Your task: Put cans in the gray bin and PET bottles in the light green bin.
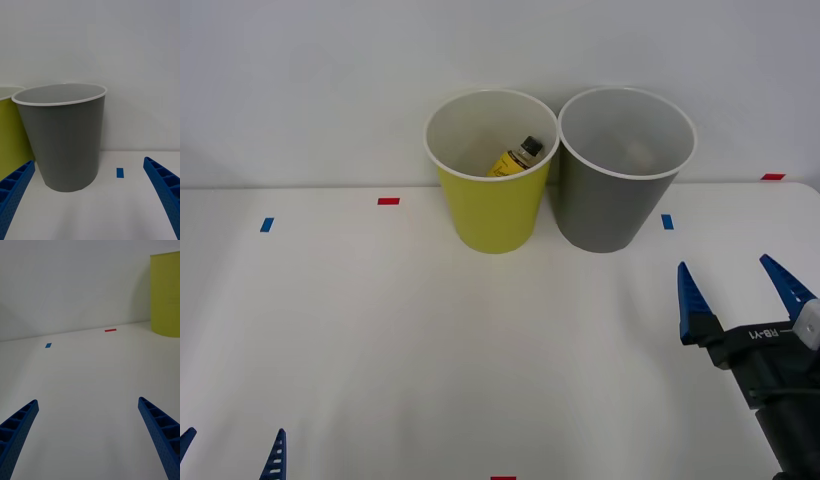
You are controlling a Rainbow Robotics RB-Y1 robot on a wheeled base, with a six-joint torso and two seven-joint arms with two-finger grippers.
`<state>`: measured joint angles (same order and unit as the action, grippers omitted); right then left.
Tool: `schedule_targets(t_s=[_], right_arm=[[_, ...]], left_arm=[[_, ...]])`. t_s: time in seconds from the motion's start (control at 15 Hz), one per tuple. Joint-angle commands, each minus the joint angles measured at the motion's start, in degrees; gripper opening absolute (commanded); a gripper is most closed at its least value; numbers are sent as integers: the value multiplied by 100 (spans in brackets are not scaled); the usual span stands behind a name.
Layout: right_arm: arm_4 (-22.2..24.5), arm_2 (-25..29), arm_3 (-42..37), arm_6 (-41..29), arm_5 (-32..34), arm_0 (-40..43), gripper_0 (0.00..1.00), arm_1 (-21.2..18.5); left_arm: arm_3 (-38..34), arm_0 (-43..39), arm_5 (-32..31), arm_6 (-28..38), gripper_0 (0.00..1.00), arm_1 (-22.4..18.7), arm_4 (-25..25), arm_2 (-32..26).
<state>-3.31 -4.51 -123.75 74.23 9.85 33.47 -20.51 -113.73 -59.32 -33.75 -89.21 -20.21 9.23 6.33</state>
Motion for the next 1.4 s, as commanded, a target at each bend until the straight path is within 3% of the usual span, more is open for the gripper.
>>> schedule_targets(t_s=[0.07, 0.33, 0.47, 0.67, 1.4], right_arm=[[41, 3, 0, 127, 501, 520, 100, 161], [59, -102, 843, 241, 1722, 634, 100, 284], [-11, -155, 905, 267, 1836, 643, 100, 179], [120, -173, 905, 364, 1933, 819, 100, 451], [235, -269, 905, 320, 2601, 2234, 100, 364]], left_arm=[[0, 0, 0, 0, 91, 0, 0, 0], [0, 0, 0, 0, 91, 0, 0, 0], [0, 0, 0, 0, 91, 0, 0, 0], [0, 0, 0, 0, 91, 0, 0, 0], [0, 0, 0, 0, 91, 0, 0, 0]])
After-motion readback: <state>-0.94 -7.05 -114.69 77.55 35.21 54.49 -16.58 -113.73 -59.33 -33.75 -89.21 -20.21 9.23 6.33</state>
